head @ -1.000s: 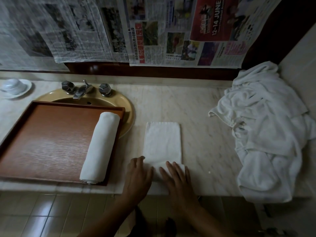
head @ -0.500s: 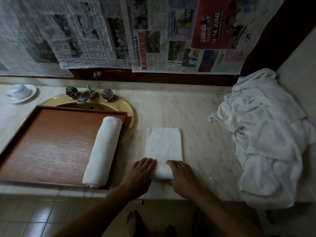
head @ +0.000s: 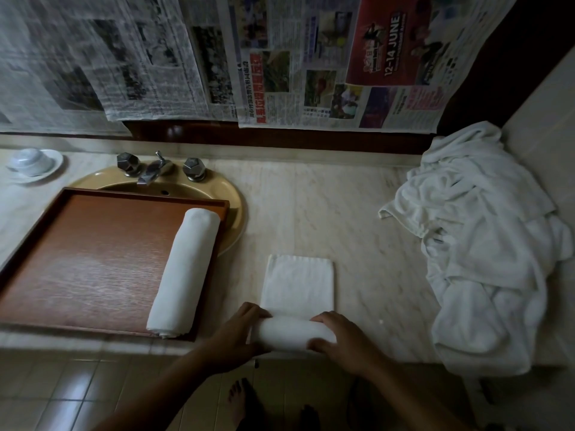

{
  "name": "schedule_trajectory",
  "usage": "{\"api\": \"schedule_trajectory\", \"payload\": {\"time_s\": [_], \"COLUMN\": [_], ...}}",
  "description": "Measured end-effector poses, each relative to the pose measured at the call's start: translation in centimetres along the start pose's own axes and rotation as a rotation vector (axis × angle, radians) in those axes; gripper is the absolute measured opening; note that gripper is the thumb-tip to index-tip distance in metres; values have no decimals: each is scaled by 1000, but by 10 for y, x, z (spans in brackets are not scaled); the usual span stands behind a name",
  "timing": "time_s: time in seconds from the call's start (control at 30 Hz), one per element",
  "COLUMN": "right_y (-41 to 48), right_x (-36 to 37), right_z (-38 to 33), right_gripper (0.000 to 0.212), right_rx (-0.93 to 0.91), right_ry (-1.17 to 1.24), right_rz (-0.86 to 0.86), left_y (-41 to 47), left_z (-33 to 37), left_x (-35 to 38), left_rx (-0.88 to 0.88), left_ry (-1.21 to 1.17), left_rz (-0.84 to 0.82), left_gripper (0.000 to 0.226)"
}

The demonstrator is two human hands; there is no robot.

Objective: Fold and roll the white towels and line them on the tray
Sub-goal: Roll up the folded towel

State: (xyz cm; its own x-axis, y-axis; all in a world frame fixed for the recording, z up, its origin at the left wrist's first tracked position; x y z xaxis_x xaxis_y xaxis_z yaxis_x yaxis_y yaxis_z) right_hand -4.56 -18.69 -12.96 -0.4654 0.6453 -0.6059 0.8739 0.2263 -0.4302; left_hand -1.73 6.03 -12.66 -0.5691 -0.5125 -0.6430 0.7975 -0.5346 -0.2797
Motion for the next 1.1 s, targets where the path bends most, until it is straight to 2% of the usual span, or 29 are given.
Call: {"api": "schedule_trajectory", "payload": {"time_s": [0.03, 0.1, 0.17, 0.23, 0.33, 0.4, 0.47, 0.5, 0.57, 0.67, 0.73, 0.77, 0.8, 0.87, 0.9, 0.97, 1.1], "right_y": [1, 4, 9, 13, 16, 14, 2, -5, -18, -23, -20, -18, -15, -8, -5, 3, 19], "right_x": [-1, -3, -6, -11, -15, -15, -11, -5, 14, 37, 43, 42, 40, 35, 32, 27, 12], "right_z": [2, 2, 1, -1, -3, -11, -31, -42, -54, -45, -38, -36, -35, -32, -30, -31, -37], "right_gripper": [63, 89, 113, 122, 108, 72, 32, 27, 33, 52, 59, 60, 62, 66, 67, 67, 84], "right_rx": [7, 26, 55, 79, 97, 42, -129, -203, -289, -269, -254, -255, -253, -242, -234, -219, -210], "right_ry": [-6, -11, -2, 44, 82, -54, -256, -335, -431, -534, -576, -576, -571, -570, -572, -570, -590], "right_rz": [10, 27, 35, 71, 210, 347, 544, 601, 649, 575, 494, 458, 426, 384, 368, 329, 228], "left_y": [1, 3, 6, 9, 13, 15, 18, 18, 19, 20, 18, 15, 12, 9, 10, 16, 26], "left_z": [-2, -3, 0, 1, -5, -9, -9, -8, -2, 4, 9, 12, 19, 44, 55, 65, 43], "left_x": [0, 0, -1, -2, -2, -2, -2, -3, -7, -7, -4, -5, -8, -9, -4, 11, 29], "left_rx": [-32, -104, -158, -216, -289, -315, -333, -341, -361, -381, -400, -403, -372, -192, -95, 23, 17], "left_ry": [-55, -158, -239, -329, -396, -409, -414, -414, -413, -390, -297, -181, -33, 228, 326, 491, 677], "left_rz": [-11, -43, -41, -19, 63, 120, 150, 160, 173, 171, 210, 279, 371, 498, 494, 384, 200], "left_gripper": [58, 56, 66, 58, 47, 55, 63, 65, 68, 60, 50, 49, 48, 50, 52, 57, 87]}}
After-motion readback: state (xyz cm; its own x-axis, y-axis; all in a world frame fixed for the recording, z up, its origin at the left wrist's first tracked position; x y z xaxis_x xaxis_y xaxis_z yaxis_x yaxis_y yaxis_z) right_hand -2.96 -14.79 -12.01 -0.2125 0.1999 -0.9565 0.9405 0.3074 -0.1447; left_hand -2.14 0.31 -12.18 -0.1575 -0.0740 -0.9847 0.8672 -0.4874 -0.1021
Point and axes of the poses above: each hand's wrist, its own y-axis towards the middle knuckle, its own x-axis out of the palm, z = x × y, the point moved 6 cm from there along y, towards the middle knuckle, and after that the axes turned 3 degrees about y, right-handed, at the moved point
